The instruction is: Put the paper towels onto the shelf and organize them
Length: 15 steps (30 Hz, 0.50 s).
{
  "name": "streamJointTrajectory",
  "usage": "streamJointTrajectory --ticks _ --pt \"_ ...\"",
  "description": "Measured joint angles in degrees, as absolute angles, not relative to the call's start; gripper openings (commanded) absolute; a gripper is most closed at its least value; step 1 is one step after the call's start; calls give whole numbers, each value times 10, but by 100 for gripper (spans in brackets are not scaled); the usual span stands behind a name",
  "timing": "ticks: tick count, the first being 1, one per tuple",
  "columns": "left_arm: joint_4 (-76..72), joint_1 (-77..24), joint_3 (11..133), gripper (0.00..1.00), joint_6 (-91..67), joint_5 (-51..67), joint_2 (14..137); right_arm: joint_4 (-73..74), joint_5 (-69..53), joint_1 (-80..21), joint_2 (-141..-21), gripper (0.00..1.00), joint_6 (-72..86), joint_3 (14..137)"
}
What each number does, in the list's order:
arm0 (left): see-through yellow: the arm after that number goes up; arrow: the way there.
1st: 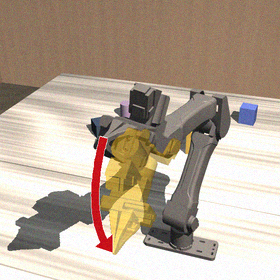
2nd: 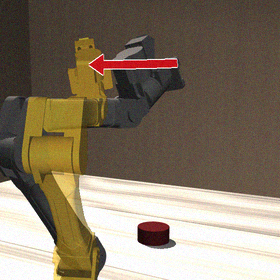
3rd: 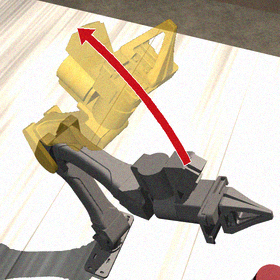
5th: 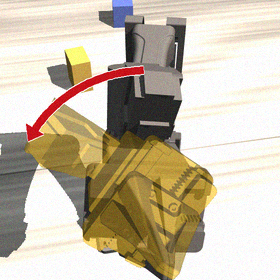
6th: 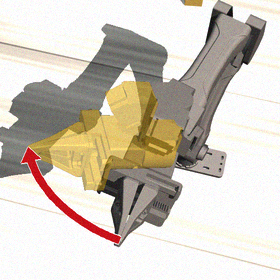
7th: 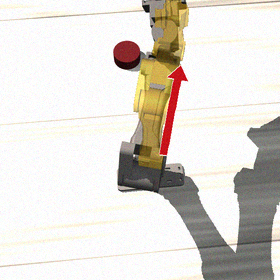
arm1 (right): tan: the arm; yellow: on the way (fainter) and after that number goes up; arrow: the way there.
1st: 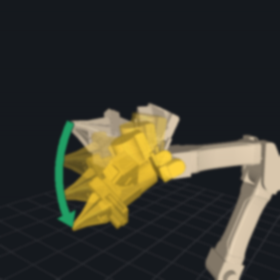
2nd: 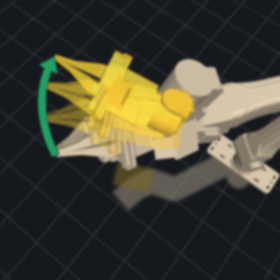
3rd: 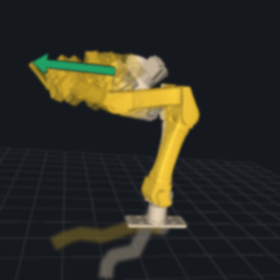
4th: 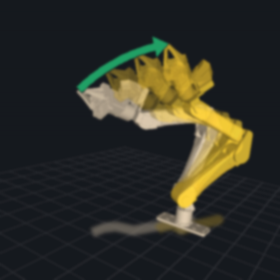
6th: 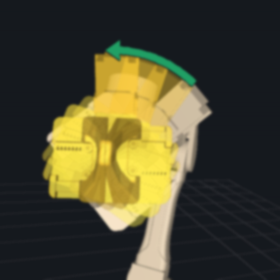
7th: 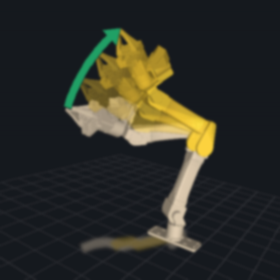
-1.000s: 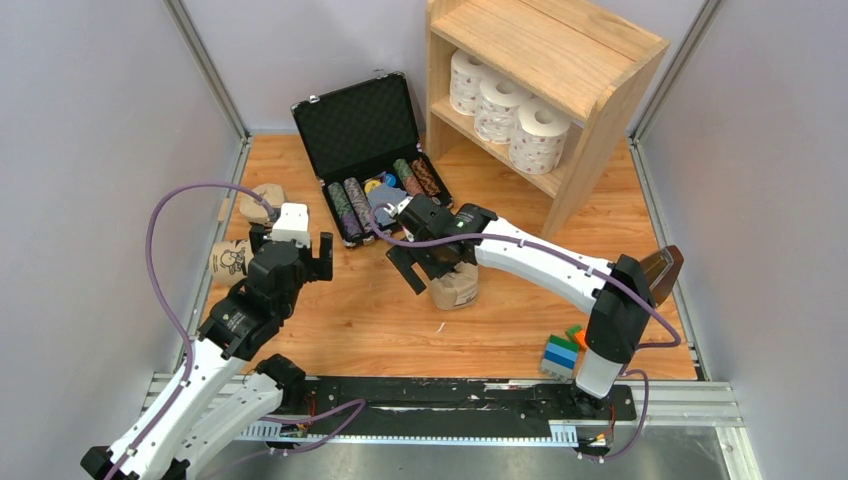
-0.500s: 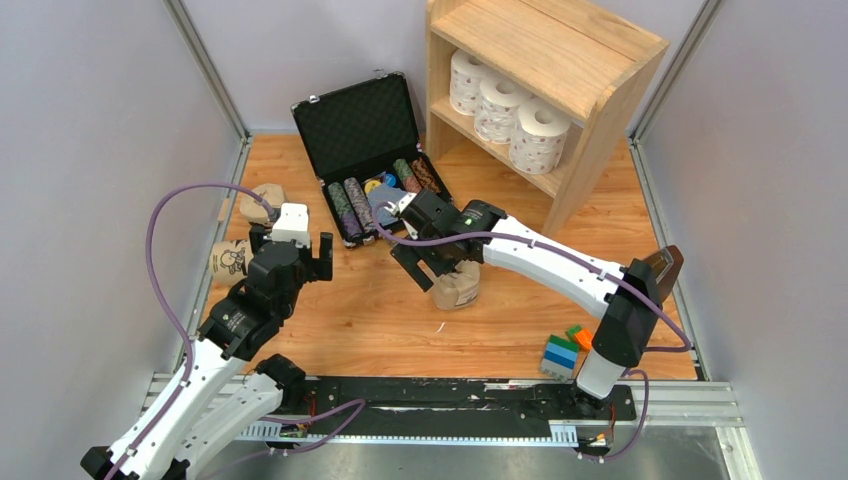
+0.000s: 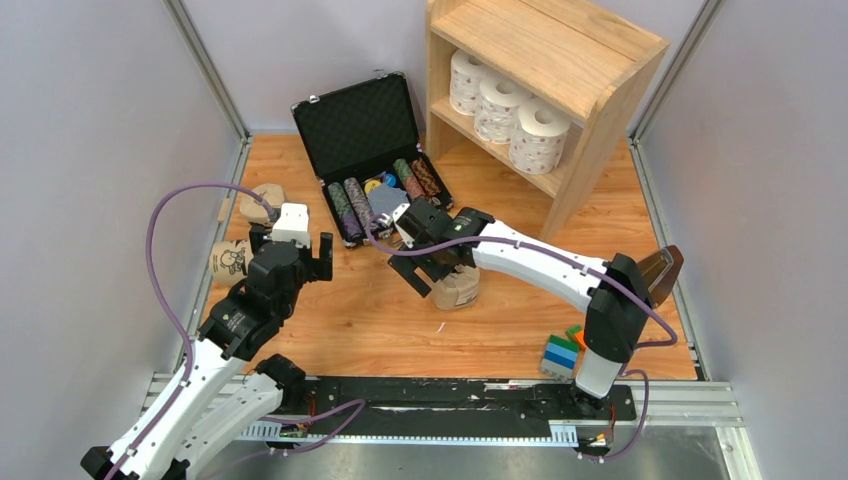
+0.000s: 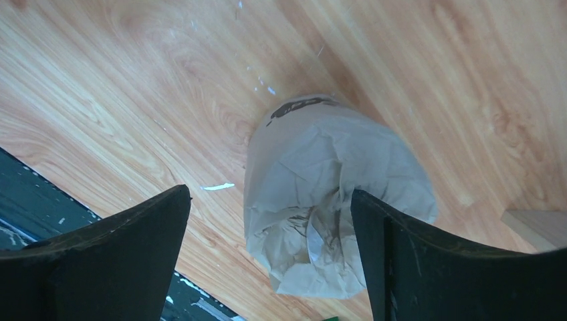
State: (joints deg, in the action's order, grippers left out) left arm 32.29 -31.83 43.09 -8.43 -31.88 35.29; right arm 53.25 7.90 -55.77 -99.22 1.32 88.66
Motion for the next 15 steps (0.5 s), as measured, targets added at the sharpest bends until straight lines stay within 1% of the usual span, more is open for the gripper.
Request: streamJointTrajectory --ticks 5,11,13,15 --pt "323 -318 430 100 -84 -319 353 529 62 -558 -1008 91 14 841" --pt "323 -318 429 100 -84 -319 353 523 59 -557 -1011 88 16 824" --pt "323 -318 429 100 -84 -319 353 517 60 -557 -1012 84 18 822" --pt "323 -318 429 100 -84 -319 353 511 62 -557 -1013 76 19 821"
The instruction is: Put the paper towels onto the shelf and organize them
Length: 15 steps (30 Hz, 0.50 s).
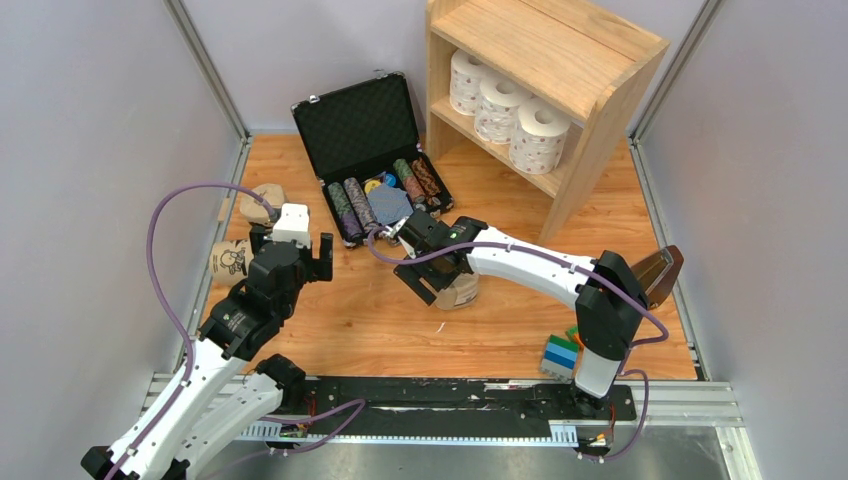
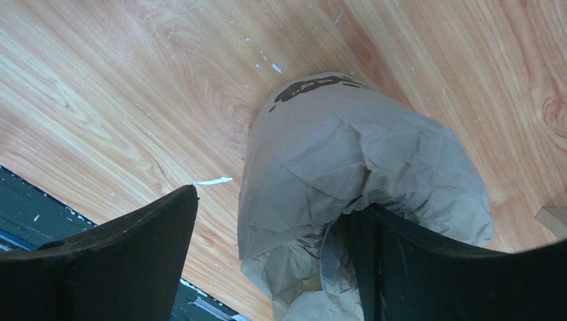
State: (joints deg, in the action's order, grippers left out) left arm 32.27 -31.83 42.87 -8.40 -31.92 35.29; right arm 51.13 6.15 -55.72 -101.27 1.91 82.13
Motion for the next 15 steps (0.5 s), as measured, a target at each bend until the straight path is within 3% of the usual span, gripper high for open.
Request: streamJointTrajectory --ticks 9,15 --pt "323 -318 429 100 -84 -321 353 498 70 -557 -1013 35 26 821" --pt "323 -318 429 100 -81 -324 353 499 69 -557 -1004 27 26 821"
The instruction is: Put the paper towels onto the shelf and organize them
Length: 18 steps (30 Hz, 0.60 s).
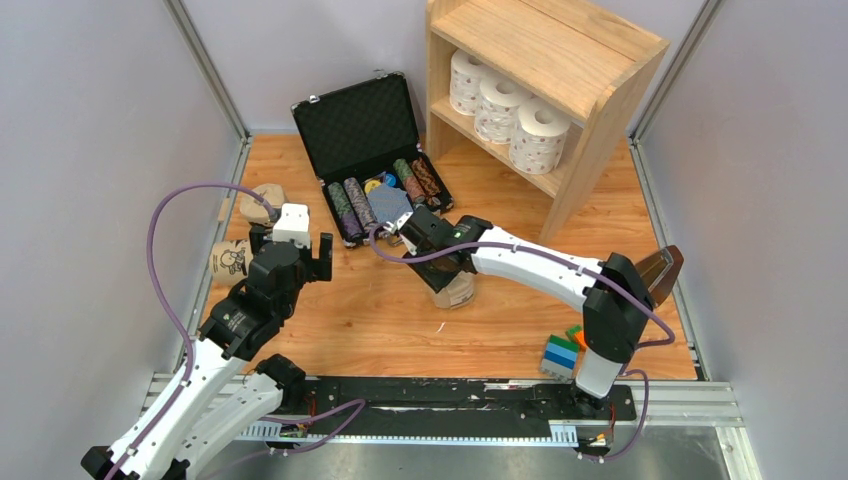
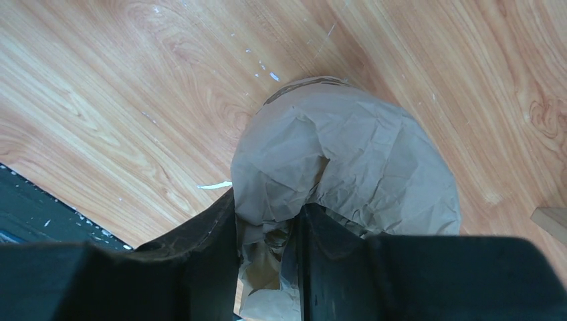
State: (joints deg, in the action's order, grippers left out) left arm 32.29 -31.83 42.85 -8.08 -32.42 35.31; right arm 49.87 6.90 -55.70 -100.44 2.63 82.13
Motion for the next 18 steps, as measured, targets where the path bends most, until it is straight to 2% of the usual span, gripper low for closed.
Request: streamJointTrajectory --ticks 6,12,18 --pt "323 -318 429 100 -74 -326 356 522 69 -557 -963 25 20 852" --pt "322 -318 428 100 -74 -323 357 567 95 -547 -948 25 -1 989" --pt "319 -318 426 100 -74 -301 359 601 145 -506 -952 24 -41 1189"
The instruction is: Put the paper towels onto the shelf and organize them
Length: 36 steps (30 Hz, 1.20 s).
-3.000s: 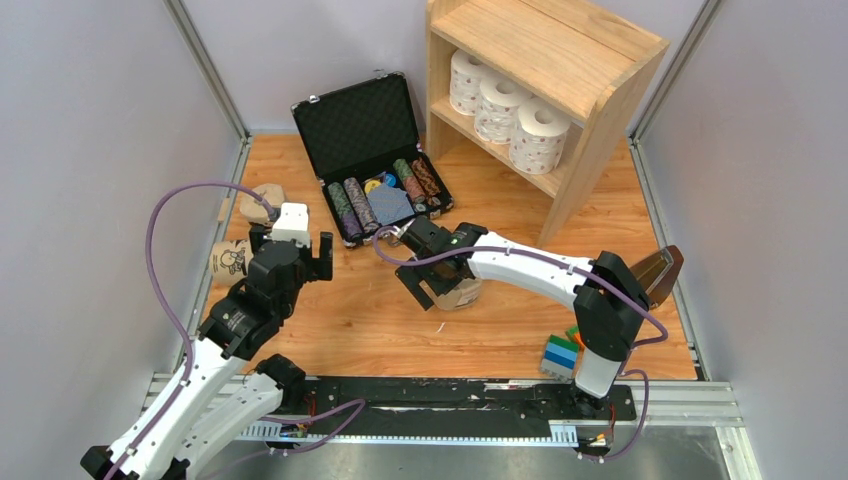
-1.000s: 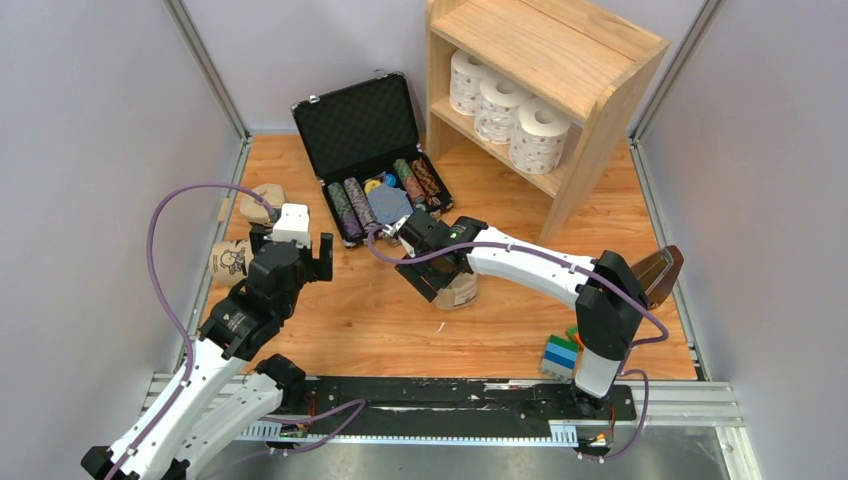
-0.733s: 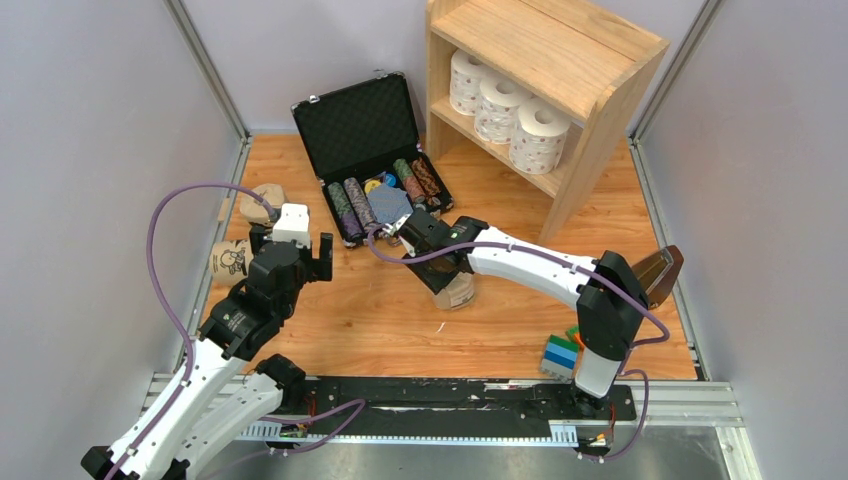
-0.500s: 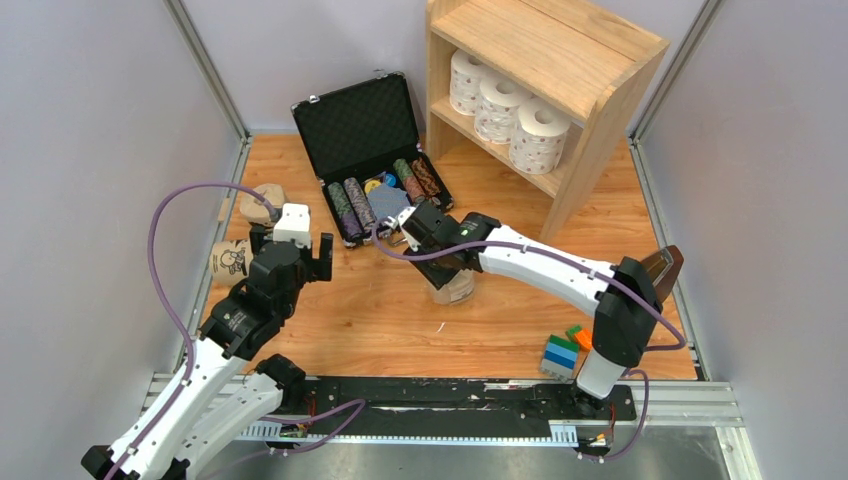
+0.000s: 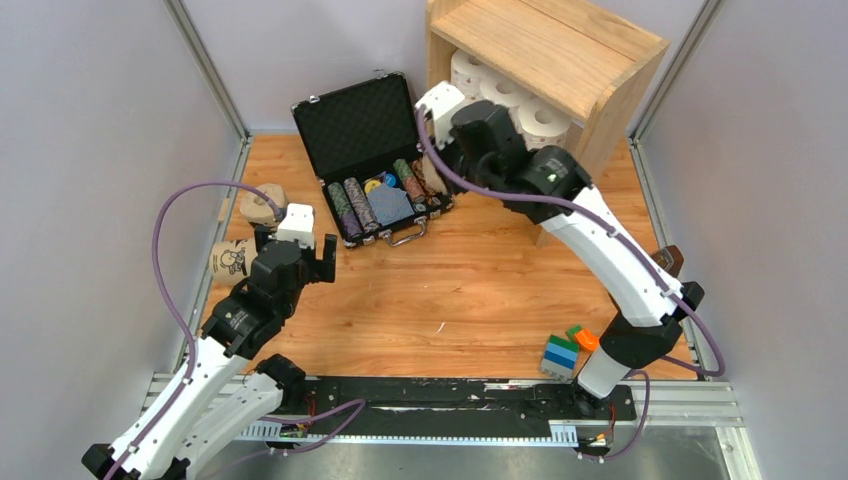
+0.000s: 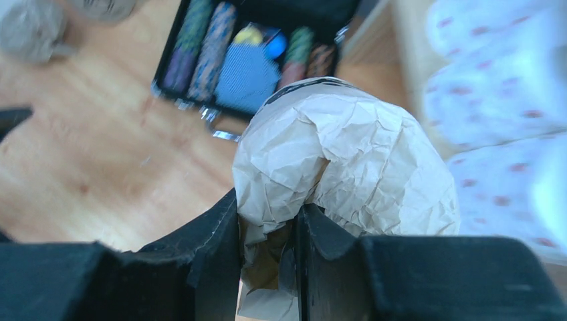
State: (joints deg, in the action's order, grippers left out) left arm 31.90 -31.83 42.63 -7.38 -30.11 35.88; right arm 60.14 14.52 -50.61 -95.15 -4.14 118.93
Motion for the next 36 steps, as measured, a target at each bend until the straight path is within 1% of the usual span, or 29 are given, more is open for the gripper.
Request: streamJointTrajectory --ticks 4,9,14,22,26,31,36 --pt "319 -318 425 100 -74 -296 357 595 186 -471 -952 25 -74 1265" --pt "314 -318 422 100 -74 -289 351 562 242 -447 -952 26 -136 1303" --pt "309 -318 421 100 -74 -284 352 505 277 -432 -953 26 -195 1318" --pt "309 -318 420 100 -74 -283 357 440 297 -386 -953 27 -248 1328" --pt "309 -318 420 100 -74 -284 357 432 302 -362 -953 29 -258 1328" --pt "309 -318 420 100 -74 -286 359 424 302 -340 -952 34 -261 1328" --pt "309 -318 420 100 -73 -286 362 421 302 -322 -952 38 -262 1328"
